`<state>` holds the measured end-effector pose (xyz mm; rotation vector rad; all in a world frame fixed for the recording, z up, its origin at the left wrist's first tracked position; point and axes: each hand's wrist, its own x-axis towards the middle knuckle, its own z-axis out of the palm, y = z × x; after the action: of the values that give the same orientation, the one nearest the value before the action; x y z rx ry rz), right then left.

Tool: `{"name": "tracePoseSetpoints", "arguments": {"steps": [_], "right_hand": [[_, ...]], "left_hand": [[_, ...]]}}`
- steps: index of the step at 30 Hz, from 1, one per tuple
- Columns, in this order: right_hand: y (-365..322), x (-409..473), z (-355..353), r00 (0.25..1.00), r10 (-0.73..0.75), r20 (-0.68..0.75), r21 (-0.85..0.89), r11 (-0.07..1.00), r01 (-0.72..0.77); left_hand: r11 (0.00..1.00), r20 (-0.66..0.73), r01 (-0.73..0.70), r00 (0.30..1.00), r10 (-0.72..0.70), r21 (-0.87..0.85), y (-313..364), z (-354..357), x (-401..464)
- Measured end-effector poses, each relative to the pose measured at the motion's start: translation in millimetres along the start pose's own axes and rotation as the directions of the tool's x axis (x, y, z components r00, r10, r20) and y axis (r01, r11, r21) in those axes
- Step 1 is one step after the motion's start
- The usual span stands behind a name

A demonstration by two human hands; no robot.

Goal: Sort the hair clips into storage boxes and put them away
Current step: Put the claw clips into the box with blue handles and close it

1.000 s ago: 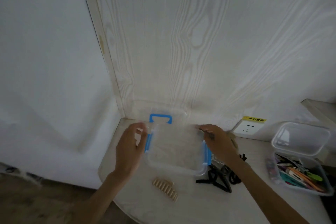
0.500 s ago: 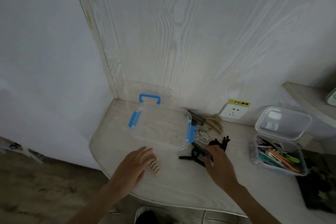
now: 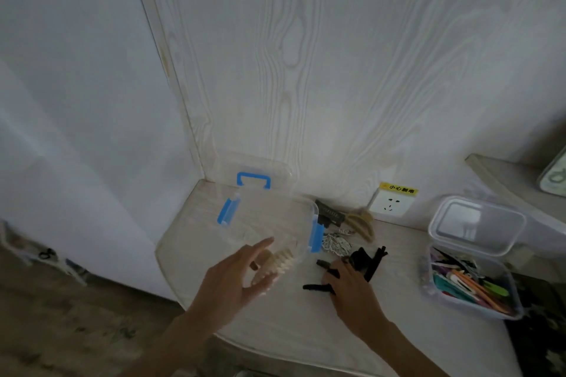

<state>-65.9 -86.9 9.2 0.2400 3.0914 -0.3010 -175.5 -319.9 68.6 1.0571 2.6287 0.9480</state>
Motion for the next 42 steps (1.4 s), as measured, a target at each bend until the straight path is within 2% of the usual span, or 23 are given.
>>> {"name": "tracePoseSetpoints", "arguments": {"steps": [3,4,7,9,10,13,15,17,19,21,23,24,26,28,30,32,36,38,40,42], "right_hand": [[-4,-3,-19,0.999,0.035,-0.006,0.169,0.985,-0.033],[-7,-5,-29,0.998,0.062,-0.002,0.206,0.977,-0.06],[-26,3,-60,0.993,0.114,-0.042,0.342,0.935,-0.093],[-43,19,-79,0.982,0.187,-0.027,0.443,0.883,-0.156],[-51,30,-86,0.976,0.217,0.002,0.469,0.862,-0.193],[-68,62,-92,0.966,0.242,0.092,0.455,0.853,-0.257],[-76,83,-90,0.953,0.277,0.121,0.42,0.856,-0.302],[-83,100,-88,0.936,0.32,0.145,0.38,0.856,-0.351],[-87,117,-81,0.926,0.348,0.145,0.327,0.867,-0.377],[-93,134,-72,0.916,0.355,0.188,0.24,0.887,-0.393],[-100,148,-61,0.892,0.349,0.288,0.118,0.911,-0.394],[-103,154,-56,0.874,0.352,0.336,0.074,0.915,-0.397],[-107,165,-43,0.843,0.369,0.392,0.033,0.91,-0.413],[-107,173,-32,0.821,0.394,0.414,0.039,0.893,-0.449],[-111,178,-27,0.785,0.385,0.485,0.106,0.865,-0.49],[-113,181,-27,0.745,0.353,0.566,0.152,0.843,-0.515],[-104,175,-29,0.71,0.307,0.634,0.137,0.859,-0.494],[-101,167,-31,0.728,0.268,0.631,0.09,0.907,-0.412],[-99,157,-39,0.785,0.221,0.579,0.087,0.94,-0.329],[-94,144,-55,0.863,0.158,0.48,0.182,0.944,-0.275]], "left_hand": [[0.992,-0.198,0.079,0.978,-0.058,0.101,5,-26,31],[0.982,-0.219,0.122,0.972,-0.088,0.146,5,-33,43],[0.916,-0.103,0.185,0.982,-0.159,0.355,-4,-38,81],[0.798,0.011,0.162,0.978,-0.207,0.58,-6,-31,100],[0.758,0.068,0.148,0.967,-0.246,0.635,-8,-25,107],[0.723,0.162,0.144,0.928,-0.336,0.676,-12,-9,119],[0.704,0.184,0.099,0.931,-0.314,0.703,-17,-6,123],[0.718,0.178,0.088,0.941,-0.286,0.69,-20,-9,124],[0.787,0.112,0.14,0.96,-0.257,0.601,-27,-19,116],[0.87,-0.051,0.213,0.976,-0.213,0.444,-39,-30,103],[0.931,-0.227,0.263,0.952,-0.207,0.253,-50,-41,88],[0.943,-0.262,0.289,0.935,-0.24,0.166,-58,-43,83],[0.932,-0.211,0.356,0.918,-0.336,0.064,-75,-42,80],[0.895,-0.022,0.446,0.895,-0.446,-0.016,-88,-38,84],[0.818,0.124,0.532,0.846,-0.518,-0.216,-94,-36,85],[0.766,0.133,0.555,0.829,-0.543,-0.326,-96,-37,84],[0.708,0.186,0.628,0.776,-0.603,-0.323,-95,-41,85],[0.727,0.224,0.651,0.759,-0.611,-0.22,-95,-41,85],[0.805,0.214,0.593,0.784,-0.583,0.017,-91,-45,82],[0.863,0.074,0.485,0.864,-0.497,0.14,-79,-49,77]]}}
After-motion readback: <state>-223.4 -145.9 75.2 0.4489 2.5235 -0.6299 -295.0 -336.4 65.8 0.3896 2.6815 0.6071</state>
